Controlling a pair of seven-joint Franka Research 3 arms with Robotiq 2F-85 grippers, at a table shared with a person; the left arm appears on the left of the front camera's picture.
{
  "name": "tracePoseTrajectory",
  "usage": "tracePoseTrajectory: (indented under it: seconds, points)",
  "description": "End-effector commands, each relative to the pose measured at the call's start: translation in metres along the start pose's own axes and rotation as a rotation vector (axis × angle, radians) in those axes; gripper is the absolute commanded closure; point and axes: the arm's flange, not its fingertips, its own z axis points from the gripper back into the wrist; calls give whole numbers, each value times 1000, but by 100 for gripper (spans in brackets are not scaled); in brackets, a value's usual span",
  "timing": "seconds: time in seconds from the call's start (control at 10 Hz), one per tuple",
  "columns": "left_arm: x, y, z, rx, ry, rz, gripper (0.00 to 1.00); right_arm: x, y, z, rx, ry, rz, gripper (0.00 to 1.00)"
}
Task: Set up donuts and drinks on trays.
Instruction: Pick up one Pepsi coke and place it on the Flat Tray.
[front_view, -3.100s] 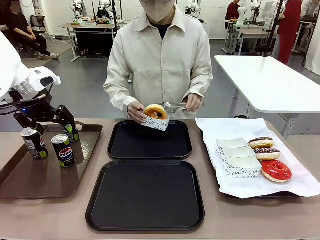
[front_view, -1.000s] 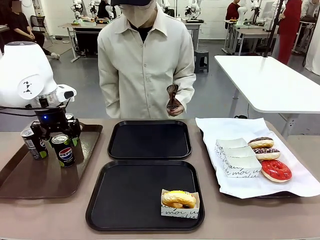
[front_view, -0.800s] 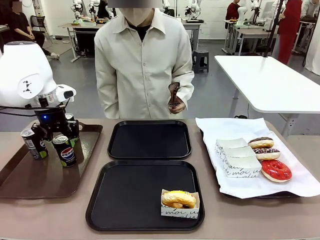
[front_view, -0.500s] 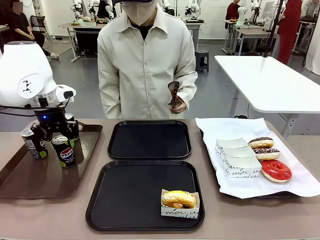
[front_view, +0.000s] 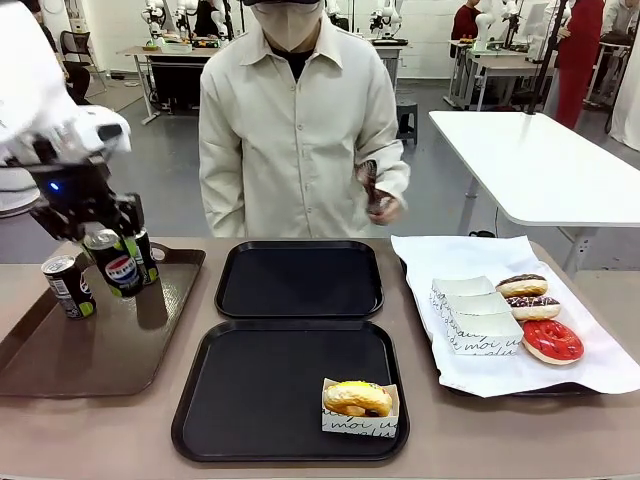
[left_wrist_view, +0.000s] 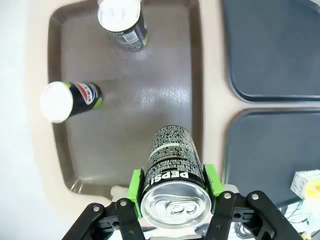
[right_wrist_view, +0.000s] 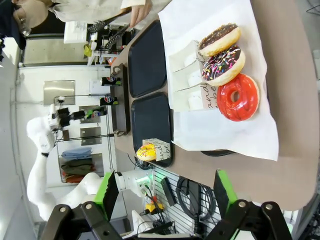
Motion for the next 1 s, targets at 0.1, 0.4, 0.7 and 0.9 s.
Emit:
tracePoseTrajectory:
  seconds: [0.1, 0.4, 0.7, 0.9]
  points:
    - [-29, 16, 32, -9, -63, 4, 100, 0, 0, 2, 17, -5, 8, 0]
    - [-28, 4, 46, -11, -59, 1, 100, 0, 0, 2, 17, -5, 8, 0]
    - [-48, -6, 31, -7, -76, -66, 41, 0, 0, 2, 17, -5, 8, 0]
    - [-90, -67, 9, -49, -27, -244, 41, 0, 0, 2, 17, -5, 8, 0]
